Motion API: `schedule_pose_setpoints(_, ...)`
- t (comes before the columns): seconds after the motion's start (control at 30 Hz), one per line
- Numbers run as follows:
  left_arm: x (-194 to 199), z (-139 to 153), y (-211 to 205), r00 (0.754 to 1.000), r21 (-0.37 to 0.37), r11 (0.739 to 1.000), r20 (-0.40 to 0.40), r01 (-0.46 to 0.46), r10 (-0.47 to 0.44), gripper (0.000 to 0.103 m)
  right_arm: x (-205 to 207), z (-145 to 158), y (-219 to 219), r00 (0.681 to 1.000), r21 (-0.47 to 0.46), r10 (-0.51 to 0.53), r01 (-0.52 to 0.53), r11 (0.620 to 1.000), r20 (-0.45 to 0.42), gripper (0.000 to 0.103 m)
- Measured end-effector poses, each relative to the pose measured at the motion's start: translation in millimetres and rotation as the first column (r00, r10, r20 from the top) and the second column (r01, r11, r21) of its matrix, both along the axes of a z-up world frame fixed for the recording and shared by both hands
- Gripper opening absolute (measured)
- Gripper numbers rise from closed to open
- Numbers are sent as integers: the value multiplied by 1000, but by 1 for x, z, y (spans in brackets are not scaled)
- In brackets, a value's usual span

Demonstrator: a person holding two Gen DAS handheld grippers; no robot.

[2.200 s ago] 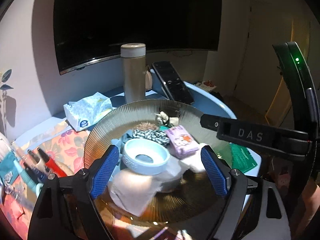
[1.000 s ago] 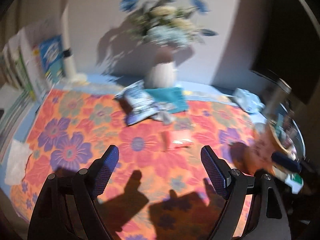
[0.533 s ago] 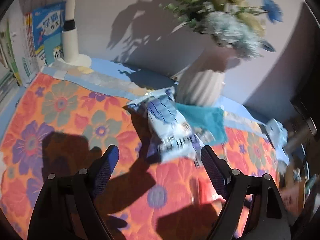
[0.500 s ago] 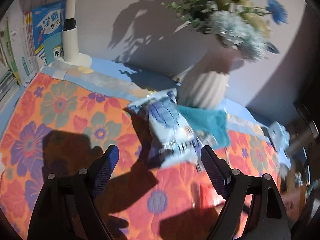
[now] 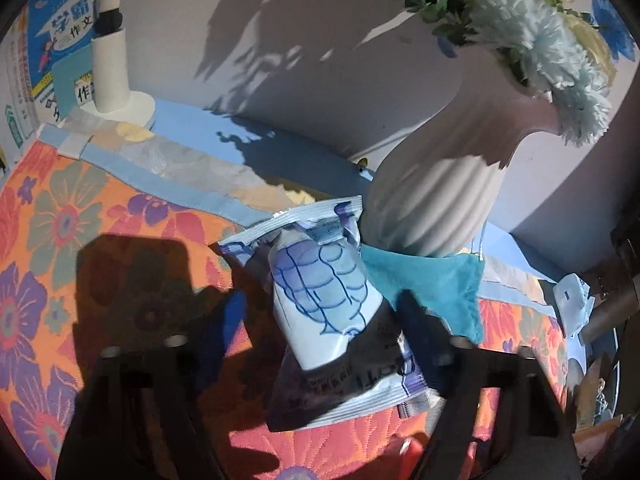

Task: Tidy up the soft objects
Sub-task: 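Grasp the Dorfi snack bag with the left tool while the right tool grasps the pink packet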

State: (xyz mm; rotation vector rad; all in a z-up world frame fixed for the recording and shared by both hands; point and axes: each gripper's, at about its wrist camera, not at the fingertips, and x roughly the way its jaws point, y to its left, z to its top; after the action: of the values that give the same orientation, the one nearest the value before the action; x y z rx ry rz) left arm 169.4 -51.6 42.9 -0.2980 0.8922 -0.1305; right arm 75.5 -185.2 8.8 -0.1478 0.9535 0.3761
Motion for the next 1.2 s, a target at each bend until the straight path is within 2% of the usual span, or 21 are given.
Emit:
schedule_pose_setpoints(0.03,0,-1,1,1000,-10,1000,-6,7,-8,53,2,-1,2,1000,-16,7,-7,1000,4,81)
schedule_pose_setpoints(0.13,-4,0,0,1000,17,1000,11,5,-6,51,10,-2,5,1000,-13,29,-29,999,3,82)
schedule_pose_setpoints(0.27,-11,4,5,1000,15,1000,25,5,-5,46,17,-3,15,999,-30,50,-49,998,16,82)
schedule_pose_setpoints(0.47,-30,16,9,997,52,999,72,10,-14,46,14,-1,11,999,-5,50,-50,999,12,82)
schedule_pose_setpoints(0.53,-38,19,9,996,72,997,85,16,-22,46,12,0,9,999,-2,42,-42,999,19,71)
schedule_pose_setpoints(0.6,-47,22,9,995,83,996,100,20,-28,46,10,2,8,999,10,35,-36,999,24,52)
schedule_pose_setpoints(0.67,-57,24,10,993,89,996,112,28,-38,46,-2,1,6,999,21,28,-28,999,28,42)
schedule_pose_setpoints(1.2,-170,56,-7,971,177,981,208,83,-119,46,-115,9,-3,998,34,-61,60,998,24,40)
